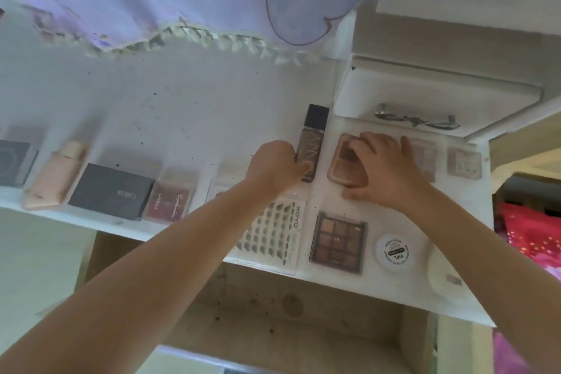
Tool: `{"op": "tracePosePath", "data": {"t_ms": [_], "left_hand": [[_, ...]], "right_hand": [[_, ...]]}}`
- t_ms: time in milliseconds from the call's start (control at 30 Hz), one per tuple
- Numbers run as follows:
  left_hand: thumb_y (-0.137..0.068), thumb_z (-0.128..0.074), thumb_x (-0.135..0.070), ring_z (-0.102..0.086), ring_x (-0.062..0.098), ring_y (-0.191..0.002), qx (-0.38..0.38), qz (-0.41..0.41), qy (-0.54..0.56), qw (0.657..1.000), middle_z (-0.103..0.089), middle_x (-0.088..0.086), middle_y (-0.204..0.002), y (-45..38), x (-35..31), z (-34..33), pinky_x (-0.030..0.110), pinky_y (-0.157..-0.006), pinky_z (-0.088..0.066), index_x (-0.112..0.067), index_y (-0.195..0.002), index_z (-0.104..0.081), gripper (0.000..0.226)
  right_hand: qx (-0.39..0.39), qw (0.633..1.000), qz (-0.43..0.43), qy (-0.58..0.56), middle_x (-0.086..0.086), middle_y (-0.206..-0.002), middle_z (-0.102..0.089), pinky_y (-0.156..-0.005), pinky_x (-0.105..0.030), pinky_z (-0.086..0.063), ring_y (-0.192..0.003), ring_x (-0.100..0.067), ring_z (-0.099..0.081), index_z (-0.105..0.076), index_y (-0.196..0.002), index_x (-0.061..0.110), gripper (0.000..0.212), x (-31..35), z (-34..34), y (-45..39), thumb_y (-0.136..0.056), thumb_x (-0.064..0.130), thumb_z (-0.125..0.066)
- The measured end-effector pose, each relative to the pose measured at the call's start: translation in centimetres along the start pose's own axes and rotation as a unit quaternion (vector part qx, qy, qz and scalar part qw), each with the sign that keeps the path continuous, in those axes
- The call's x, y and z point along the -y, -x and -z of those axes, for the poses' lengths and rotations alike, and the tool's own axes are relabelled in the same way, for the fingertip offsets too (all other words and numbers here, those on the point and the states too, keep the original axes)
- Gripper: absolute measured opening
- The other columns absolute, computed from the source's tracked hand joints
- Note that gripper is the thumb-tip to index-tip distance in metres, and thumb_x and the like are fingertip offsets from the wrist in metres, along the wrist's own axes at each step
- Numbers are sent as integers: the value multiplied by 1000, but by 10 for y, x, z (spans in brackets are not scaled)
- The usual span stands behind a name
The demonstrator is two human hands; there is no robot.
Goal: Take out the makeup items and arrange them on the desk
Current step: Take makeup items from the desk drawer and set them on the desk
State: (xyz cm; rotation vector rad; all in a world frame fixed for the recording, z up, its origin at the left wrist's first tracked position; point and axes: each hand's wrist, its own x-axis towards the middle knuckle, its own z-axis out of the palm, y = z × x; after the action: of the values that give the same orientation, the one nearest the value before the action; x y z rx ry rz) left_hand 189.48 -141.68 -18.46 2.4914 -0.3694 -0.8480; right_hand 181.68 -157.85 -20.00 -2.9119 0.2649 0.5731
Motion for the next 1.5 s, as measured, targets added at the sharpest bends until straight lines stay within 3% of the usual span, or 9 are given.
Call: {"op": "tracePosePath", "data": {"t_ms": [67,200,367,500,633,733,800,1167,1500], "left_hand": [[-88,-53,-37,-52,20,-80,-16,-13,-34,999,-54,1,-73,0,3,-1,26,-69,-38,-10,-74,-55,30],[-92,-46,-36,-56,23,-101,-137,-70,-70,986,-60,6,-110,16,30,7,26,-78,-36,-9,-113,-56,36],[-84,-54,-9,-62,33,-86,-244,-213,-93,942,-64,18,-100,75,123,33,34,-69,-48,1,-103,-63,23],[-75,-53,-1,-64,33,-70,-256,-236,-124,929,-66,19,-79,134,222,45,33,-55,-54,4,-82,-67,16],[-79,-56,-9,-62,40,-86,-188,-175,-174,950,-64,25,-93,178,318,41,40,-71,-55,6,-91,-65,21],[-92,-47,-30,-29,34,-135,-67,-115,-213,968,-37,22,-141,194,360,30,40,-111,-24,2,-129,-44,49],[-97,-27,-40,0,23,-143,-28,-105,-246,963,-8,12,-154,195,378,20,33,-115,2,-5,-144,-15,60],[-98,-16,-32,9,20,-143,-41,-193,-236,951,6,7,-155,185,402,17,27,-105,18,-8,-145,5,56],[-98,-20,-23,8,19,-143,-70,-199,-211,954,4,6,-155,188,401,16,28,-108,17,-8,-145,3,55]], "right_hand": [[-29,1000,-4,-8,-10,-148,-20,-112,-51,-6,-136,-28,-16,-38,-132,15,81,6,-1,5,-66,47,-71],[-242,962,88,-92,-29,-118,-53,-104,-39,-28,-110,-41,-48,-62,-98,-7,37,45,-7,24,-75,22,-65],[-318,915,170,-179,-27,-95,-63,-83,-25,-39,-86,-39,-60,-64,-82,-9,21,143,-39,63,-81,10,-54],[-262,909,245,-211,-19,-78,-66,-71,-27,-45,-71,-31,-63,-65,-76,-5,18,238,-83,84,-80,7,-53],[-83,950,199,-228,-17,-84,-66,-69,-39,-51,-80,-34,-62,-64,-90,-2,17,309,-131,77,-83,11,-55],[33,985,92,-142,-20,-119,-53,-92,-39,-40,-111,-36,-49,-49,-122,4,38,332,-156,48,-87,19,-53],[72,992,32,-96,-24,-129,-43,-95,-38,-38,-117,-37,-43,-40,-128,4,46,337,-162,31,-87,22,-53],[-9,994,-43,-97,-21,-150,-8,-113,-43,-17,-139,-36,-11,-2,-145,13,84,362,-172,-38,-85,25,-59],[-54,998,24,16,-18,-147,-17,-105,-44,-25,-126,-40,-27,-33,-127,0,56,360,-193,-12,-83,25,-57]]}}
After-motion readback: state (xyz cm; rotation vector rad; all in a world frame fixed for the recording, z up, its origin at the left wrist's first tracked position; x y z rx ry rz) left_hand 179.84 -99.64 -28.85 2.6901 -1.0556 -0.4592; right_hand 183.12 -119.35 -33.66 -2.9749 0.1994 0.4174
